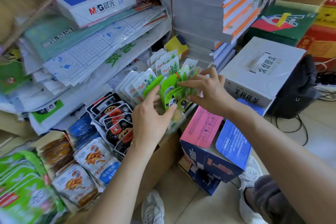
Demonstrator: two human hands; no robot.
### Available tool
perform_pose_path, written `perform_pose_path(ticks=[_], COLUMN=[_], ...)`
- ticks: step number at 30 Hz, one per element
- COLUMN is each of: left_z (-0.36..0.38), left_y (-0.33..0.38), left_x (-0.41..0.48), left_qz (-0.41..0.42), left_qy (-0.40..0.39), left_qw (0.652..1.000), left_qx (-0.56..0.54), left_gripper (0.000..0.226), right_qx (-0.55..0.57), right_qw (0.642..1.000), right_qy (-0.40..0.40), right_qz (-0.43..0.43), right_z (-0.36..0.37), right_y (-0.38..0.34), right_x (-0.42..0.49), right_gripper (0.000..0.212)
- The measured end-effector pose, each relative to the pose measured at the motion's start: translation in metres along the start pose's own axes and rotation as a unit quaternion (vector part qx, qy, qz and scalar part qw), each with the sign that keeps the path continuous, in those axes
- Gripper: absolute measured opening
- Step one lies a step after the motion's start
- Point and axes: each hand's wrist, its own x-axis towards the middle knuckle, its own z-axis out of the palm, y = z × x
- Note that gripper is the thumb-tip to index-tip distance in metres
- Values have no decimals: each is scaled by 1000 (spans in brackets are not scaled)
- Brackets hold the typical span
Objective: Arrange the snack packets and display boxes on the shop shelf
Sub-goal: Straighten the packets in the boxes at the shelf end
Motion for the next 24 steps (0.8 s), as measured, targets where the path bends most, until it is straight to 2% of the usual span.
perform_pose_path(ticks=[3,8,11,18,21,24], left_z=[3,3,-7,-27,-28,-28], left_y=[2,11,2,-18,-20,-18], left_x=[14,29,31,17,19,16], left_qz=[15,30,4,-41,-40,-27], left_qy=[-34,-30,-33,-58,-77,-53], left_qw=[999,996,992,974,972,976], left_qx=[17,81,123,215,217,208], left_gripper=[71,34,24,34,36,47], right_qx=[8,22,31,11,3,9], right_qw=[1000,1000,999,999,999,999], right_qy=[2,1,10,22,23,20], right_qz=[-5,16,43,45,43,42], right_z=[0,-5,-7,-6,-9,-12], right_y=[0,8,15,4,0,1], right_x=[-2,-4,0,7,8,11], right_gripper=[41,46,41,8,5,5])
